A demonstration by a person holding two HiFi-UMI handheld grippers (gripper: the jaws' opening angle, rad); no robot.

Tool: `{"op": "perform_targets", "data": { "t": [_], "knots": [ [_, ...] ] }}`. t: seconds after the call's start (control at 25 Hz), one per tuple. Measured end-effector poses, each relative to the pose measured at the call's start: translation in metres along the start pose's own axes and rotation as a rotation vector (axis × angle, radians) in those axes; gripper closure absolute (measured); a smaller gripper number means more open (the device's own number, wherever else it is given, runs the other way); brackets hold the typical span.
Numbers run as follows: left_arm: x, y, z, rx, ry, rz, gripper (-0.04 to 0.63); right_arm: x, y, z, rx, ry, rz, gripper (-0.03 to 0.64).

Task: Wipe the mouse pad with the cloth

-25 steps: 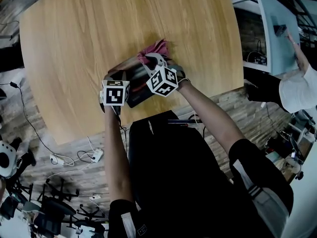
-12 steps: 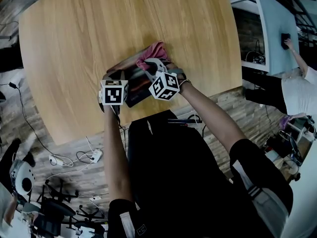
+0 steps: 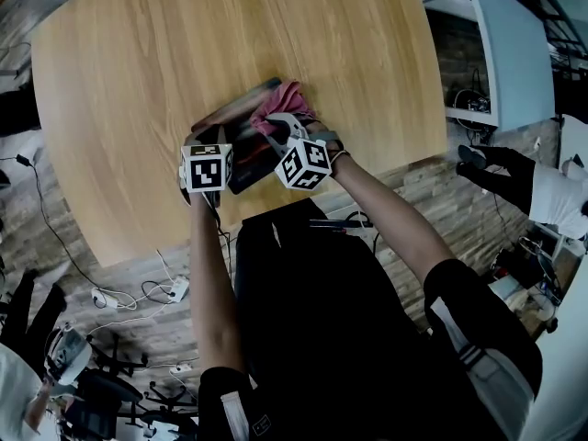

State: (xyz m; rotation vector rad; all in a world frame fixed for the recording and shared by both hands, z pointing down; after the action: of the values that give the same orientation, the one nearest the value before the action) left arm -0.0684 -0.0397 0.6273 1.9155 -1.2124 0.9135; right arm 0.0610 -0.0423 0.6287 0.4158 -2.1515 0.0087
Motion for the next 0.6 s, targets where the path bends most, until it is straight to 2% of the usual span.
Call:
{"op": "perform_targets", "data": {
  "t": [0.6],
  "knots": [
    [0.0,0.003,-0.002,-0.029,-0.043,0.028,0.565,-0.024,0.028,-0.026,0.104,0.002,0.008,0.551]
  ]
}}
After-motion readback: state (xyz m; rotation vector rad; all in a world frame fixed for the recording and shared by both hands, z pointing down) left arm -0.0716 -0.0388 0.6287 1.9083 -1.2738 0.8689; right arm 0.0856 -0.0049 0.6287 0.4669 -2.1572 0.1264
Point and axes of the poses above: the fingertips, and each gripper's own axes: x forward along the fingers, y to its left, z out of its top, the point moved 3 cm from there along -x, backward along the fingers, and after that the axes turned 8 degrees about x, right-handed, at the moved point
